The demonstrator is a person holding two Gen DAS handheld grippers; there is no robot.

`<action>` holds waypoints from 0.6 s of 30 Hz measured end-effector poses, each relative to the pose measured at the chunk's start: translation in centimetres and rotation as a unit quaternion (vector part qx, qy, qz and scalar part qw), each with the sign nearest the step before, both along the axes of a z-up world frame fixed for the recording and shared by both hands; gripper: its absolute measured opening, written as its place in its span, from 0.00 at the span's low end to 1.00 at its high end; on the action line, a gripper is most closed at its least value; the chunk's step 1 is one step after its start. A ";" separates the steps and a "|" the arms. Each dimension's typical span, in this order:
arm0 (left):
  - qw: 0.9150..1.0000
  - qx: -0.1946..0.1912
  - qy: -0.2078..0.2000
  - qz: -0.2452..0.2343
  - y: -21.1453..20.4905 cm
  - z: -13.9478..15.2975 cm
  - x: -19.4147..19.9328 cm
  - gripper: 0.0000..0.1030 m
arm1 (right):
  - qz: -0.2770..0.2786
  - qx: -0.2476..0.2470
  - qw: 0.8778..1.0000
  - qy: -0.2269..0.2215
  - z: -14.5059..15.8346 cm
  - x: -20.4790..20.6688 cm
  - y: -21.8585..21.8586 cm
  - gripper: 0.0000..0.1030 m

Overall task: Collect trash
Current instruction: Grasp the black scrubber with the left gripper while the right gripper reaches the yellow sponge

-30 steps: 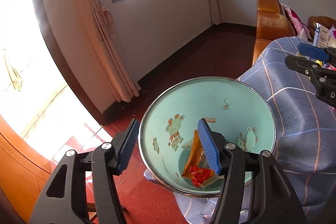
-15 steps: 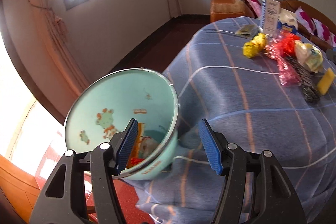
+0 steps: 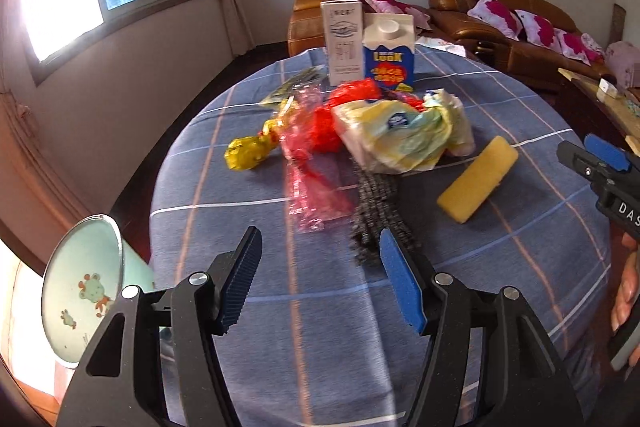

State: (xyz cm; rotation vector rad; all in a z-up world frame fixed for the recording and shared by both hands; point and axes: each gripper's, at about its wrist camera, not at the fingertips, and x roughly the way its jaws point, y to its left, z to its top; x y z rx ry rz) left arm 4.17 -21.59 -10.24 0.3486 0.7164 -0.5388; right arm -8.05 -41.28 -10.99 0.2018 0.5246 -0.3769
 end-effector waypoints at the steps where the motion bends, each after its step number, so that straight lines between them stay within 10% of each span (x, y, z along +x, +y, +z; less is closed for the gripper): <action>1: 1.000 0.001 0.002 -0.001 -0.8 -0.2 0.0 0.63 | -0.003 0.003 1.000 -0.003 -0.1 -0.2 -0.3 0.63; 7: 0.999 0.023 0.035 0.019 -2.7 -3.4 1.4 0.62 | -0.009 0.024 0.999 -0.018 -0.5 -1.3 -1.2 0.66; 12: 0.998 0.005 0.054 -0.030 -2.1 -3.1 1.0 0.14 | -0.006 0.038 0.999 -0.016 -1.3 -1.1 -1.3 0.66; 18: 0.998 0.013 0.019 -0.061 0.3 -0.9 -0.7 0.12 | -0.002 0.042 0.999 -0.014 -1.4 -1.1 -1.0 0.66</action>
